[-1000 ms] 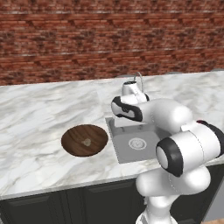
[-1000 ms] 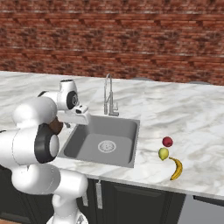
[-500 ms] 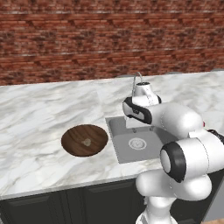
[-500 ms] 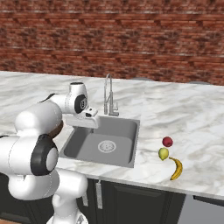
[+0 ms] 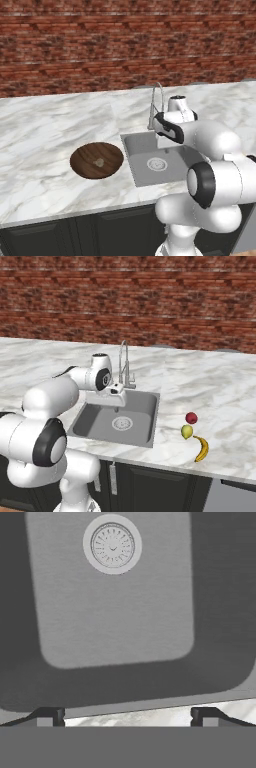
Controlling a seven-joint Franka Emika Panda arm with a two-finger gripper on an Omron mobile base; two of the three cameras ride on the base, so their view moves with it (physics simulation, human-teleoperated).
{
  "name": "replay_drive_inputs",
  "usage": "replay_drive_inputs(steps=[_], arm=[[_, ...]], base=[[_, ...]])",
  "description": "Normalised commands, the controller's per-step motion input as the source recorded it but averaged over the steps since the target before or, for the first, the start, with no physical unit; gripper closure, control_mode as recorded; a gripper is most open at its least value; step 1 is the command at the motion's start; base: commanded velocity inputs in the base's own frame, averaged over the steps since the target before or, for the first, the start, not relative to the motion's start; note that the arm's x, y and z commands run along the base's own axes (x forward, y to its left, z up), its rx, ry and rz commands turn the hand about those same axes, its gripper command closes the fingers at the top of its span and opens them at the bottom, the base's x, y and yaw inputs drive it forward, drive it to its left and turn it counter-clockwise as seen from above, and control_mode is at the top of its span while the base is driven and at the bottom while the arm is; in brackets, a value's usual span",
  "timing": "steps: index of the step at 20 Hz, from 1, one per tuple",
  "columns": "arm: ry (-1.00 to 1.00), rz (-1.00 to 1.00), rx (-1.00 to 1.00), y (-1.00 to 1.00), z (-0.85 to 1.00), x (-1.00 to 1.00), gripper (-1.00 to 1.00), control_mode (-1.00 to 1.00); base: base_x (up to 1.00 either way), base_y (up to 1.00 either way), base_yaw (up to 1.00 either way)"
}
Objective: There is a mixed pile of frozen fruits and vegetables on the counter. Locate all the frozen vegetables and place the items in a bowl on the counter. Take all the frozen fruits and defrost them in a running sink.
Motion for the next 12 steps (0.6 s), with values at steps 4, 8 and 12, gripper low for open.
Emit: replay_drive_inputs(steps=[4,8,12], arm=[[0.00,0.03,0.00,-0.52,-0.02,0.00,-1.00,-1.00],[0.00,0.02,0.00,-0.54,-0.01,-0.02,-1.00,-1.00],[0.01,0.01,0.01,-0.57,-0.03,0.00,-1.00,-1.00]], base=[[0.00,0.00,0.00],[0.00,0.00,0.00],[0.00,0.00,0.00]])
